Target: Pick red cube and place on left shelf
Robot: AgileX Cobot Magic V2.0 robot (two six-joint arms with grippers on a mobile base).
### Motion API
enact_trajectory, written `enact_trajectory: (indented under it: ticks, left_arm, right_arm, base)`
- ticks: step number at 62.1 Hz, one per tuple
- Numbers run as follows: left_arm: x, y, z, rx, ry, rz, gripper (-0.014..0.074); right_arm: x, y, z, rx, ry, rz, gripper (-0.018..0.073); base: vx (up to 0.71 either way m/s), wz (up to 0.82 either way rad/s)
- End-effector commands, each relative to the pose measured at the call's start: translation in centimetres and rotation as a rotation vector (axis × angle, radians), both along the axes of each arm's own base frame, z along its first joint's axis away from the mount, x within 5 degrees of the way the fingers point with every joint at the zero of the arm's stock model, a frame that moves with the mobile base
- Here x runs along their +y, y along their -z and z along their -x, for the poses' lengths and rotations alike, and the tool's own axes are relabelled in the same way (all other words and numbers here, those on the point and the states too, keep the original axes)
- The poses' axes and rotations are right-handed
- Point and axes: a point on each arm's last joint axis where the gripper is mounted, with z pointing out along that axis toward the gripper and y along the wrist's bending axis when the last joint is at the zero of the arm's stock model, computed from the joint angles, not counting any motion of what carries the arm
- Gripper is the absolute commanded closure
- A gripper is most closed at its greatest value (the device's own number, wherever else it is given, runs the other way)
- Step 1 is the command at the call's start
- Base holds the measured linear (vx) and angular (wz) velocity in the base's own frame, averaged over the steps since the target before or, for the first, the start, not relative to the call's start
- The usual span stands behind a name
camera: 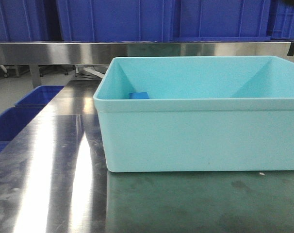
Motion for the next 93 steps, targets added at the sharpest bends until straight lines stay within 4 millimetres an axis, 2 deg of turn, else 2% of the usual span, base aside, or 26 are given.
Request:
enact_trajectory:
  ticks: [1, 11, 20, 34, 46, 54, 65, 81, 93]
  left_arm:
    - [0.2, 0.0, 0.0, -0.073, -0.015, 0.008, 0.0495]
    - [0.2, 0.0, 0.0, -0.073, -0.015, 0.008, 0.0495]
    - [0.2, 0.0, 0.0, -0.073, -0.015, 0.008, 0.0495]
    - [0.2, 0.0, 0.0, -0.073, -0.015, 0.008, 0.0495]
    - [0.2, 0.0, 0.0, -0.073, -0.015, 0.008, 0.0495]
    - [0.2, 0.0, 0.0, -0.073, -0.015, 0.008, 0.0495]
    - [0.2, 0.0, 0.0, -0.073, -0.015, 0.008, 0.0495]
    - [0.2, 0.0, 0.0, -0.073, -0.015, 0.008, 0.0495]
    - [0.2, 0.0, 0.0, -0.073, -0.015, 0.008, 0.0495]
  right_arm:
    - [1.8, -0.4, -1.5, -0.012, -0.051, -0.023, 0.0508]
    - [4.2, 2.4, -3.7, 0.065, -0.084, -0.007, 0.0488]
    - [5.3, 4.0, -4.8, 0.093, -0.08, -0.006, 0.0362]
    - [5.3, 4.7, -5.5, 0.082, -0.066, 0.014, 0.0317]
    - [5.2, 4.7, -5.8, 0.049, -0.063, 0.037, 0.019]
    - [4.6, 5.1, -5.9, 0.057, -0.048, 0.116, 0.0155]
    - [4.2, 6.3, -6.6, 0.102, 0.019, 0.164, 0.0139]
    - [5.3, 9.2, -8.3, 0.176, 0.04, 0.117, -0.002]
    - [5.6, 10.0, -9.1, 0.16, 0.074, 0.094, -0.0023]
  base:
    - [0.0, 0.0]
    - [0.0, 0.0]
    - [0.0, 0.0]
    - [0.0, 0.0]
    - [0.0, 0.0]
    - [0.0, 0.0]
    - [0.0, 0.0]
    - [0.0, 0.0]
    - [0.0, 0.0]
